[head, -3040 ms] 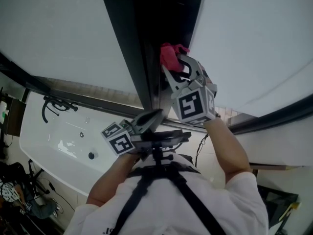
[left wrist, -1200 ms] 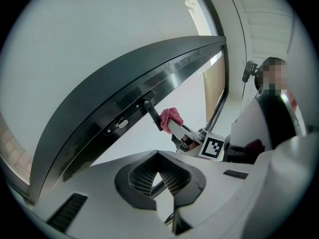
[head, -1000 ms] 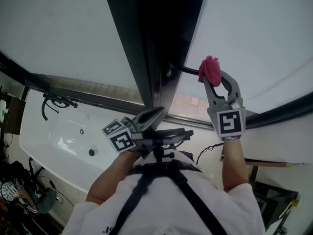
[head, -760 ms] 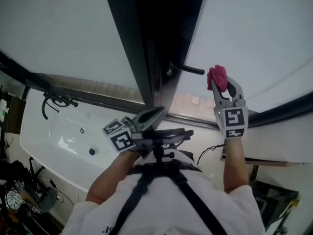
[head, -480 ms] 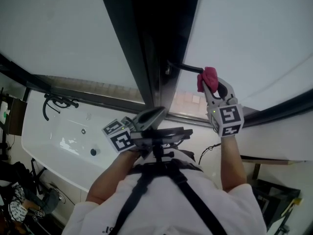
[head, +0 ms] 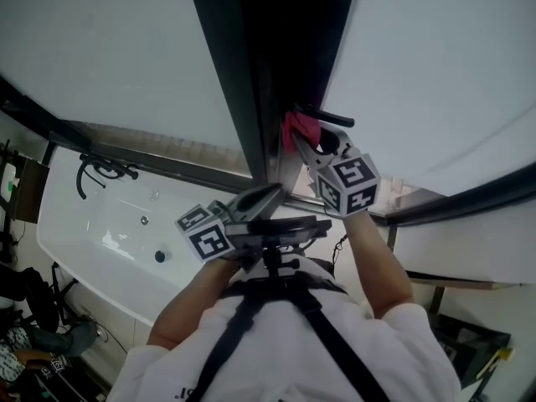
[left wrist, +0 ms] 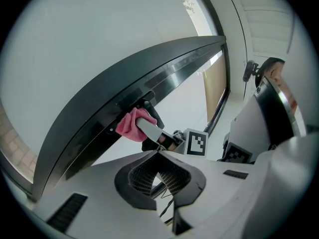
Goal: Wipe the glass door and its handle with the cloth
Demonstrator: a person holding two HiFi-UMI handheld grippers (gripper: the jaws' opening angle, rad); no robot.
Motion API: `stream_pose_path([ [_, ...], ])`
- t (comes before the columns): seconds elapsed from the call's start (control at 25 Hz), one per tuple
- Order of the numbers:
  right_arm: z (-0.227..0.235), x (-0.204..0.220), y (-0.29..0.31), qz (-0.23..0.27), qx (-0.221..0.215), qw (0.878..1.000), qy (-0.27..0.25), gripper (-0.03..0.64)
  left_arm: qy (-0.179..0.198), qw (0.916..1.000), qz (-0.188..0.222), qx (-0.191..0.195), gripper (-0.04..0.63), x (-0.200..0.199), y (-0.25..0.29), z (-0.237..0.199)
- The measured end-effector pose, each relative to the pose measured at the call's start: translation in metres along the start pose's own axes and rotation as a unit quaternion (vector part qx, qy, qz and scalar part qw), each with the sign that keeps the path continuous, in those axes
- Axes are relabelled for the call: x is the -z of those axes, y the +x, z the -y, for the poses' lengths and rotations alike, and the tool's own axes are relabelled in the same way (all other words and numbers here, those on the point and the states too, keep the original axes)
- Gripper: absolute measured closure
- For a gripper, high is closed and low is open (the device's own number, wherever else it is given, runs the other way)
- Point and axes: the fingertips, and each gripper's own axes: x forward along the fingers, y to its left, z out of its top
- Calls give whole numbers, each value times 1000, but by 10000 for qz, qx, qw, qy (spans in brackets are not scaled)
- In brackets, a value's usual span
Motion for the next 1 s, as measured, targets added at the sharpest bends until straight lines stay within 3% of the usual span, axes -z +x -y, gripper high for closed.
stream_pose_path([
  [0.2,0,-9,14,134,-112,9994,292,511,16,10000,51,-50,603,0,-3,0],
  [0.6,12,-14,-18,488,-18,9976,501,511,180,9998,-22,-89,603,-3,5,2],
  [1.0,35,-6,-59,729,344,9940,736,511,123,9998,-166,-16,603,2,9,0],
])
